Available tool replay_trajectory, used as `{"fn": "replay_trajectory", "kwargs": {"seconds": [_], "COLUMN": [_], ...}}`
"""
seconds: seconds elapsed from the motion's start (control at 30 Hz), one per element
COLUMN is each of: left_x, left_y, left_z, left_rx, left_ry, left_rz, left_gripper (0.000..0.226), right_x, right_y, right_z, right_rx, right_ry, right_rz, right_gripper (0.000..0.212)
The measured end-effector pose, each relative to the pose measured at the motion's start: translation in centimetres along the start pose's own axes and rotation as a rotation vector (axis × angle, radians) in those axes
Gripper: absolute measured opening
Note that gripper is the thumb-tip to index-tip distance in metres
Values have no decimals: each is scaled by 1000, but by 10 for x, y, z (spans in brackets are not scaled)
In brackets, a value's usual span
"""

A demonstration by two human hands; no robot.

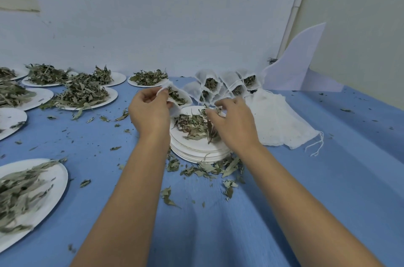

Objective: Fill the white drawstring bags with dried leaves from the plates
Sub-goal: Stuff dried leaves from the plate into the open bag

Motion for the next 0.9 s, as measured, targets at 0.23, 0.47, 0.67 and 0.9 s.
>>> {"fn": "replay_trajectory", "kwargs": {"seconds": [0.23,0.47,0.67,0.9], "left_x": [-3,-3,-3,-4], "left_y": [-1,-1,-1,-2], "left_z": [3,4,3,13], "left_rx": [89,115,115,219], "left_ry": [10,8,1,130], "left_rz": [59,68,74,136], "left_gripper": [7,10,12,17], "right_x": [-12,-9,-9,-5], "right_y": [34,44,39,36], "right_z": [-6,-13,-14,-24], "right_rx": [81,24,31,41], "right_ry": [-118,-305,-252,-117], "right_rz": [-481,-293,-218,-199], "right_gripper": [97,48,37,77]}}
Point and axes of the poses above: each hand's wrist, its own x-axis away from the middle knuckle, its own y-axis out of the palm, z = x × y, the point moved 2 cm from there along -x, towards the middle knuckle, and after that the axes turned 10 degrees about x, right-handed, at the moved point
